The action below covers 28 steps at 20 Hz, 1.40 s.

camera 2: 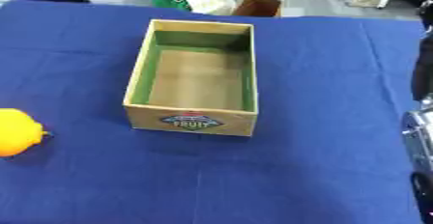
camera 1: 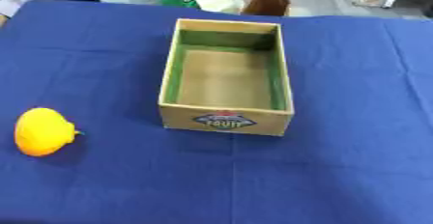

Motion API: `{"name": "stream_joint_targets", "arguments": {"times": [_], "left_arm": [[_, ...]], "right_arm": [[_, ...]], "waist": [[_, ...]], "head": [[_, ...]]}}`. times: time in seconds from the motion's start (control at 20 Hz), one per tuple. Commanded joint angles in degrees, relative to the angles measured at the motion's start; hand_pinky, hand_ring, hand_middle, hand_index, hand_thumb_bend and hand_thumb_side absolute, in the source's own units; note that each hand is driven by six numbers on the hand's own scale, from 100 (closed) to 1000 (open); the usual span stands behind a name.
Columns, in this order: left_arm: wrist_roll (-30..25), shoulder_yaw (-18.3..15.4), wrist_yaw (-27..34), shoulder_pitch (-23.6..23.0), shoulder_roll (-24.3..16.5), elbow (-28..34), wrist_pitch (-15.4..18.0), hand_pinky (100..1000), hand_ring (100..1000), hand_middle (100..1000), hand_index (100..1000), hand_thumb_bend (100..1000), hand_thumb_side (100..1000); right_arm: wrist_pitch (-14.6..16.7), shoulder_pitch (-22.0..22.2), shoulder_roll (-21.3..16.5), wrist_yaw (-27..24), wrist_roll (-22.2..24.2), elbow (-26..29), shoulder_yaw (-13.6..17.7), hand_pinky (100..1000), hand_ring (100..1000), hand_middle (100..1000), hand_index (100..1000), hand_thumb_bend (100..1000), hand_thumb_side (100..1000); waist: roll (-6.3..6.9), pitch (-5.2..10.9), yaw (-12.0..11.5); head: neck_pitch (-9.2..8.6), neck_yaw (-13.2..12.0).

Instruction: Pick up objects on the table and place them in the box.

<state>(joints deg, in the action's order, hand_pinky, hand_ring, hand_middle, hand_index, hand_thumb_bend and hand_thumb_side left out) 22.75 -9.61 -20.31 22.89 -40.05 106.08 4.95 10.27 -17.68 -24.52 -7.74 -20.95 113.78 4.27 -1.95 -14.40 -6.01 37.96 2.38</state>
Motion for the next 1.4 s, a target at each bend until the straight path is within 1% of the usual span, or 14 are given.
{"name": "stream_joint_targets", "arguments": {"times": [0.05,0.2,0.25,0.3,0.4,0.5,0.55,0.6,0.75,0.8,0.85,0.95,1.1,1.4], "left_arm": [[-1.9,1.9,-2.7,1.5,-6.1,-1.9,-1.8,546,589,596,818,164,792],[-4.1,4.7,-5.0,2.5,-9.8,-4.5,-3.3,545,594,606,833,181,806],[-4.9,5.8,-5.8,2.9,-11.1,-5.4,-3.8,550,603,620,848,209,810],[-5.7,6.9,-6.6,3.3,-12.3,-6.3,-4.1,552,605,622,851,212,811],[-7.3,8.9,-8.2,3.5,-14.3,-8.1,-4.3,585,641,662,883,251,852],[-9.0,11.5,-9.9,4.0,-15.8,-10.4,-4.2,598,658,677,891,287,863],[-9.8,12.7,-10.7,4.2,-16.3,-11.5,-4.0,616,681,700,903,369,882],[-10.6,14.0,-11.5,4.4,-16.7,-12.5,-3.9,618,683,702,904,379,885],[-13.0,17.7,-13.9,5.4,-17.1,-15.3,-3.3,636,706,730,913,586,914],[-13.8,18.6,-14.7,5.6,-17.1,-16.0,-3.0,639,709,732,914,615,917],[-14.6,19.3,-15.5,5.8,-17.1,-16.7,-2.7,644,716,740,916,677,925],[-16.3,20.4,-17.2,5.8,-17.1,-17.8,-1.7,654,730,755,924,743,950],[-18.7,21.3,-19.6,5.9,-16.6,-19.5,0.2,665,741,766,932,783,969],[-23.6,21.5,-24.5,5.9,-16.0,-21.5,3.7,687,769,802,957,868,974]], "right_arm": [[0.1,-0.8,-1.9,-0.2,0.1,0.8,0.5,751,732,684,790,100,1000],[0.1,-1.0,-2.1,-0.2,0.2,0.8,0.3,751,732,684,789,100,1000],[0.1,-1.0,-2.2,-0.2,0.2,0.8,0.3,751,732,684,789,100,1000],[0.1,-1.0,-2.2,-0.2,0.3,0.8,0.2,751,732,684,789,100,1000],[0.1,-1.1,-2.3,-0.3,0.4,0.8,0.1,751,732,684,789,100,1000],[0.0,-1.2,-2.4,-0.3,0.5,0.8,0.0,751,732,684,789,100,1000],[0.0,-1.2,-2.4,-0.3,0.6,0.8,-0.1,751,732,684,789,100,1000],[0.0,-1.2,-2.4,-0.4,0.7,0.8,-0.1,751,732,684,789,100,1000],[-0.1,-1.2,-2.4,-0.4,0.8,0.8,-0.2,751,732,683,789,100,1000],[-0.1,-1.2,-2.4,-0.4,0.8,0.8,-0.2,751,732,683,789,100,1000],[-0.1,-1.2,-2.4,-0.4,0.8,0.8,-0.3,751,732,683,789,100,1000],[-0.1,-1.2,-2.4,-0.4,0.8,0.8,-0.3,751,732,683,789,100,1000],[-0.2,-1.1,-2.4,-0.4,0.9,0.8,-0.3,751,732,682,789,100,1000],[-0.3,-0.9,-2.4,-0.4,0.9,0.8,-0.4,751,732,682,789,100,1000]], "waist": [[0.16,0.89,-0.1],[0.19,0.92,0.1],[0.21,0.93,0.1],[0.22,0.92,0.2],[0.29,0.86,0.5],[0.37,0.81,0.8],[0.41,0.77,0.9],[0.45,0.74,1.0],[0.55,0.69,1.3],[0.58,0.68,1.3],[0.60,0.68,1.3],[0.62,0.68,1.4],[0.59,0.73,1.3],[0.44,0.82,1.1]], "head": [[-1.00,-0.1],[-1.03,0.2],[-1.02,0.2],[-1.03,0.2],[-1.00,0.3],[-1.00,0.4],[-1.01,0.5],[-1.00,0.5],[-0.75,0.6],[-0.67,0.5],[-0.62,0.5],[-0.58,0.5],[-0.60,0.3],[-0.66,-0.3]]}}
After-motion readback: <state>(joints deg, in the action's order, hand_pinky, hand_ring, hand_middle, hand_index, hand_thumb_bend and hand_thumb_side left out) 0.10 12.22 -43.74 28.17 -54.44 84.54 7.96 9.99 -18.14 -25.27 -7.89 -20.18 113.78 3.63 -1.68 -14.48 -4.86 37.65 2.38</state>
